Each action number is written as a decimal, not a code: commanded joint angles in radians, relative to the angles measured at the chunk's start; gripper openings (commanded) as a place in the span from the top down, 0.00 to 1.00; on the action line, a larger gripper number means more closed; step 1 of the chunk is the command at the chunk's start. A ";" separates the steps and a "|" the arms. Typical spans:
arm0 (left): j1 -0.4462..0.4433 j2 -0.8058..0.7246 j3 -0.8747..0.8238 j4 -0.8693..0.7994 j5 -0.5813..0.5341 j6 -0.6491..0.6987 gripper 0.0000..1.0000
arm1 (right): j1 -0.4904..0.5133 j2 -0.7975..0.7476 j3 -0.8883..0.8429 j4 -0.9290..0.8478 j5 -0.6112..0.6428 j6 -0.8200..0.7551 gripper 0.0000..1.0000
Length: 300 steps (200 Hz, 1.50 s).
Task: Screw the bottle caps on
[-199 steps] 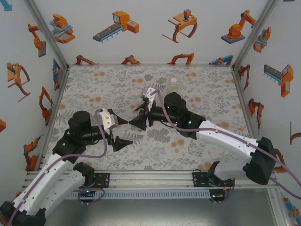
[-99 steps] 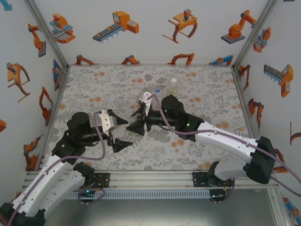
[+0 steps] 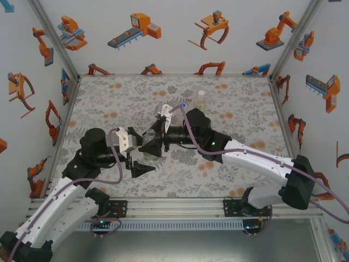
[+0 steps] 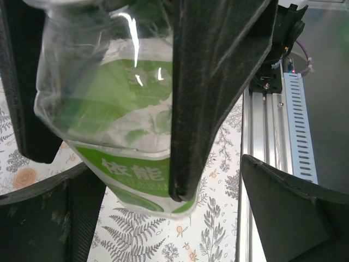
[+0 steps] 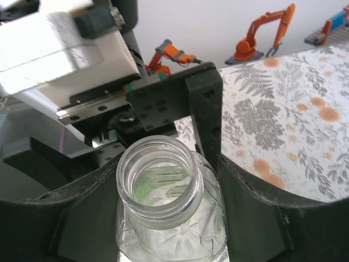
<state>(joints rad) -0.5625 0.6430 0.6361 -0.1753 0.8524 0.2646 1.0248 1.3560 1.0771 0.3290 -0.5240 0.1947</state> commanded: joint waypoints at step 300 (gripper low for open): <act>0.072 -0.011 0.050 -0.042 -0.123 -0.058 0.91 | 0.012 -0.335 -0.125 -0.322 0.463 -0.087 0.29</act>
<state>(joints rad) -0.4957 0.6250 0.6338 -0.1814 0.7731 0.2081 1.0668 1.0645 0.9272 0.2474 -0.2554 0.1444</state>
